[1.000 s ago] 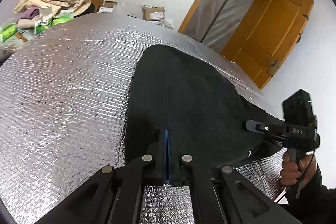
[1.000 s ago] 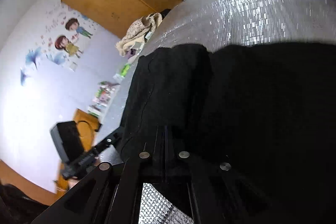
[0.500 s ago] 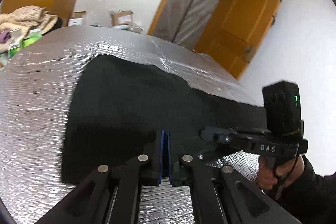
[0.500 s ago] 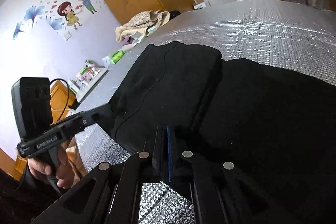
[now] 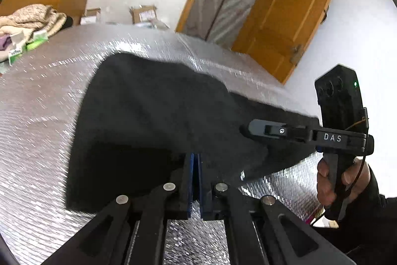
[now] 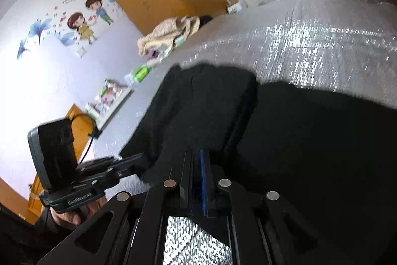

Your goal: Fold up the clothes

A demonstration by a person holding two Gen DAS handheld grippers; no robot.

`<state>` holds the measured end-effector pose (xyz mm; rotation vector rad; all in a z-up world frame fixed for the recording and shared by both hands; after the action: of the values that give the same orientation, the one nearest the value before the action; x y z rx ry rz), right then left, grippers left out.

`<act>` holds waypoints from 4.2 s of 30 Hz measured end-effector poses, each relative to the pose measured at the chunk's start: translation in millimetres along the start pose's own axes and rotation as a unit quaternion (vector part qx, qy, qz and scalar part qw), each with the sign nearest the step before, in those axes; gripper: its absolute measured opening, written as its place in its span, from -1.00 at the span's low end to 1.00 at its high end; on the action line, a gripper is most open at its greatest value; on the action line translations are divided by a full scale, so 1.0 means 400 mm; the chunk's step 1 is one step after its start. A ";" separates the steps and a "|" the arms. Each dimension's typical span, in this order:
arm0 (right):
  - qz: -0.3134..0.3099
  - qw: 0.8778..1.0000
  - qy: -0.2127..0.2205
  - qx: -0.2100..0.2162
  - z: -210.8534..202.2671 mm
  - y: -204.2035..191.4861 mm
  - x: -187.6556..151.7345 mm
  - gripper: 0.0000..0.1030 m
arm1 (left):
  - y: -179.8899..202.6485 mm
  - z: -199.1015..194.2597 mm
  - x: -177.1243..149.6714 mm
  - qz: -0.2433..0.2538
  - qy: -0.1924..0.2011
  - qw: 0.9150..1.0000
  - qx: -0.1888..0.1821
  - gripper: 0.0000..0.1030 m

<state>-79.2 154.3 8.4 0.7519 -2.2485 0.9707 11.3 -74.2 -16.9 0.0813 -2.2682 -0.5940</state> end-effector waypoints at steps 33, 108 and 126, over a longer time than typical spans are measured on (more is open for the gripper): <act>0.055 0.998 0.001 -0.020 0.156 0.068 0.188 -0.95 | -0.129 0.019 0.002 -0.058 -0.001 0.998 0.035 -0.97; 0.088 0.987 0.031 -0.128 -0.295 0.160 -0.146 -0.61 | 0.125 0.134 0.009 0.071 -0.054 0.995 -0.043 -0.96; 0.147 0.948 0.074 -0.272 -0.482 0.319 -0.181 -0.59 | 0.111 0.120 0.030 0.067 -0.030 0.997 -0.016 -0.94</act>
<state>-63.7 396.1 12.0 0.0992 -2.3672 0.4603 -25.4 -18.7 -17.8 -0.1062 -2.2995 -0.5686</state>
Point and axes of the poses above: each gripper's, at about its wrist camera, not at the fingertips, and z roughly the way its jaws point, y to its right, x to its top, the point moved 2 cm from there along z, roughly the way its jaws point, and after that the axes turned 6 degrees about -z, right-handed, at the moved point
